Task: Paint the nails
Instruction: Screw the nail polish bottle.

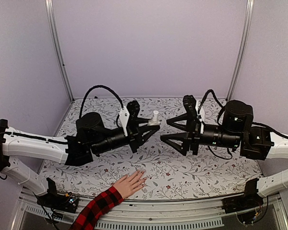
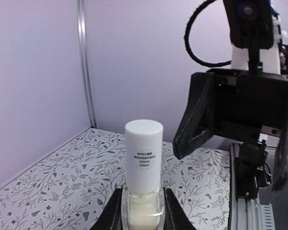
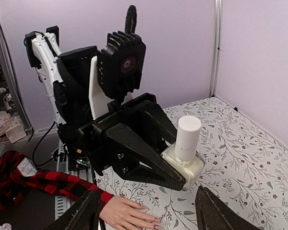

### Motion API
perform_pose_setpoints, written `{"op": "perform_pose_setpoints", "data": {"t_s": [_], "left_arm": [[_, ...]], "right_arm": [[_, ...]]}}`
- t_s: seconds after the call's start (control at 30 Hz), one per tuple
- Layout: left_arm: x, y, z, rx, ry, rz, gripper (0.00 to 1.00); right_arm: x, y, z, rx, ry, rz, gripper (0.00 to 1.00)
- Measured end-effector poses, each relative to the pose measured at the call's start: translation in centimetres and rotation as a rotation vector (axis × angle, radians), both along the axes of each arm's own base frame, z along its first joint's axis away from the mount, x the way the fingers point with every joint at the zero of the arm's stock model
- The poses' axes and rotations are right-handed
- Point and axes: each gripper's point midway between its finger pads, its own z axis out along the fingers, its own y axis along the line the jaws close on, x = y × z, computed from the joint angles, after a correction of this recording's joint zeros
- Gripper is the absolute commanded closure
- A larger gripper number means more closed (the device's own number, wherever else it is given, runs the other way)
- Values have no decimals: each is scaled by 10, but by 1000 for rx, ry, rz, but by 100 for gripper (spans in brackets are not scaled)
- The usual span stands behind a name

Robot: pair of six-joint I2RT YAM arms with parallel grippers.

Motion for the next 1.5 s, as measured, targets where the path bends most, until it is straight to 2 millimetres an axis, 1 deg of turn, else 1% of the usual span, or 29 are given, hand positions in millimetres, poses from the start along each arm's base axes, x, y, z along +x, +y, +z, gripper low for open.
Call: {"op": "perform_pose_setpoints", "data": {"t_s": [0.1,0.23,0.37,0.57,0.63,0.73,0.9,1.1,1.2,1.3,1.5], "left_arm": [[-22,-8,-5,31,0,-145,100],[-51,-16,-20,86,20,-318,100],[-76,-18,-28,118,35,-466,100],[-113,-18,-25,108,56,-696,100],[-124,-19,-25,104,66,-769,100],[-137,-22,-24,105,80,-862,100],[-148,-22,-25,103,97,-946,100],[-158,-19,-26,95,119,-1017,100],[-161,-17,-23,88,123,-1037,100],[-162,-17,-22,83,123,-1048,100],[-163,-17,-23,82,128,-1057,100]], "right_arm": [[-18,-5,10,7,-40,87,29],[-37,-8,13,-11,-70,191,30],[-56,-8,16,-35,-99,299,32],[-80,-7,28,-37,-133,449,43],[-86,-4,29,-43,-131,498,45],[-93,1,23,-62,-113,563,49],[-104,5,10,-99,-81,644,54],[-114,5,11,-105,-90,691,59],[-115,6,11,-111,-98,702,65],[-117,7,7,-124,-98,711,72],[-118,8,5,-131,-109,711,82]]}}
